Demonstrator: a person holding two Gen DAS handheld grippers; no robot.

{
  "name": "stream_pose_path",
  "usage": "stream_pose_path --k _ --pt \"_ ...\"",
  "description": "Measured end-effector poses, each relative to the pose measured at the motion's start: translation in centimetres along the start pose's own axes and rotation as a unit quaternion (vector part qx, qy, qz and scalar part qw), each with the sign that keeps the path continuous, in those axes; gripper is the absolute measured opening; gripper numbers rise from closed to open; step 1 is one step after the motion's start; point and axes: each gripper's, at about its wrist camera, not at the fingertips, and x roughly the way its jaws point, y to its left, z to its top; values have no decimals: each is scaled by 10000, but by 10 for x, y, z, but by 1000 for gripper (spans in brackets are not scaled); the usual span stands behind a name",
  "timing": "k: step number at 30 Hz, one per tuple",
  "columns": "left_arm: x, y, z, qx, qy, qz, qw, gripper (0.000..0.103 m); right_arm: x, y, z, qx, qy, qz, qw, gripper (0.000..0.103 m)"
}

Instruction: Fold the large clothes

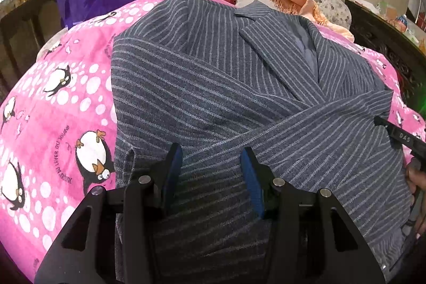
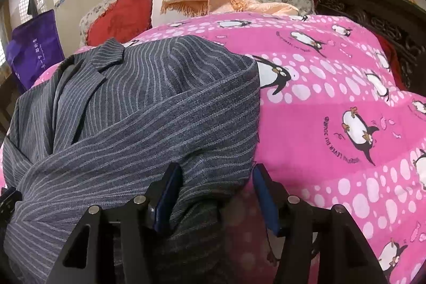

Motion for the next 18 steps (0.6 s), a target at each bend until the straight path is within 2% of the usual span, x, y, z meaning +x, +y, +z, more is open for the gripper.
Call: stream_pose_path --k 3,6,8,11,13,14,15,16,18 --pt "0 2 0 -33 -2 -42 10000 45 -35 -2 0 -160 -16 -139 9998 55" --pt "-1 4 1 -74 -3 -116 9999 47 -92 -12 -6 -69 -480 85 9988 55" --pt "-2 1 2 34 48 -217 9997 56 -138 -29 -19 268 -916 354 9948 57" --pt "-17 -4 6 344 374 -486 9975 59 -191 -64 -33 1142 -1300 929 9805 62" --pt "-46 2 3 507 314 -957 9936 59 -222 -90 -39 1642 -1755 1210 9631 77" --pt "-56 5 0 570 229 -996 9931 59 -235 -103 -44 1859 -2103 1134 9531 80" --pt "-67 11 -5 664 96 -959 9931 65 -242 -111 -46 2029 -2391 971 9446 84" --pt "-76 19 -13 700 -25 -856 9939 75 -245 -122 -49 2256 -2668 627 9349 85" --pt "-79 34 -26 496 -59 -817 9954 76 -233 -132 -45 2303 -2595 550 9363 85"
